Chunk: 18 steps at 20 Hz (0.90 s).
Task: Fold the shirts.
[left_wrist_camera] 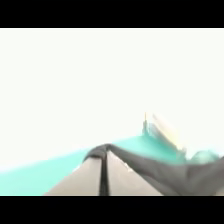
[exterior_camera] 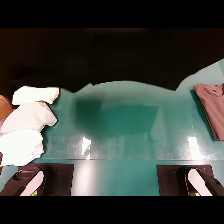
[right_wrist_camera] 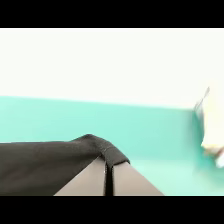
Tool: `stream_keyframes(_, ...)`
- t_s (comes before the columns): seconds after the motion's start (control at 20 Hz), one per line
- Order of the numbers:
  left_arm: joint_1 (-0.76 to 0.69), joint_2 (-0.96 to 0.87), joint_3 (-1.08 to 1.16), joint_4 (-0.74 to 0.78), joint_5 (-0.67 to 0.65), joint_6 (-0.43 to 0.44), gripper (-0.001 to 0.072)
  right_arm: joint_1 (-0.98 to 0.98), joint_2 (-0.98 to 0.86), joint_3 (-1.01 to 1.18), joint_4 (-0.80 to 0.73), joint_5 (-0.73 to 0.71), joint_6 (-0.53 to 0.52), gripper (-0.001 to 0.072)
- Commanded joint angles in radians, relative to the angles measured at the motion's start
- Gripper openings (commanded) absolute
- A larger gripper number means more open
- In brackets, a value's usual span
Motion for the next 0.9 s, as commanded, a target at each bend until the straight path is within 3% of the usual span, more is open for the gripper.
stream_keyframes(0.0,0.001,0.001,0.229,0.005,0.029,-0.06,0.0023,-0.09,0.002,0.206,0.0,0.049,0.016,0.0016)
stream_keyframes(0.2,0.001,-0.001,0.209,0.033,-0.087,-0.089,0.0023,-0.159,0.042,0.17,0.001,0.065,0.027,0.0016)
stream_keyframes(0.5,0.0,-0.047,-0.328,0.044,-0.209,-0.101,0.0023,-0.085,-0.053,-0.076,0.0,0.173,0.028,0.0015)
stream_keyframes(0.6,0.0,-0.11,-0.506,0.044,-0.215,-0.092,0.0024,-0.006,-0.152,-0.159,-0.043,0.217,0.03,0.0015)
stream_keyframes(0.7,0.0,-0.193,-0.644,0.044,-0.201,-0.058,0.0024,0.085,-0.259,-0.241,-0.182,0.248,0.066,0.0015)
stream_keyframes(0.85,0.0,-0.365,-0.728,0.044,-0.102,-0.035,0.0023,0.188,-0.428,-0.338,-0.288,0.243,0.07,0.0015)
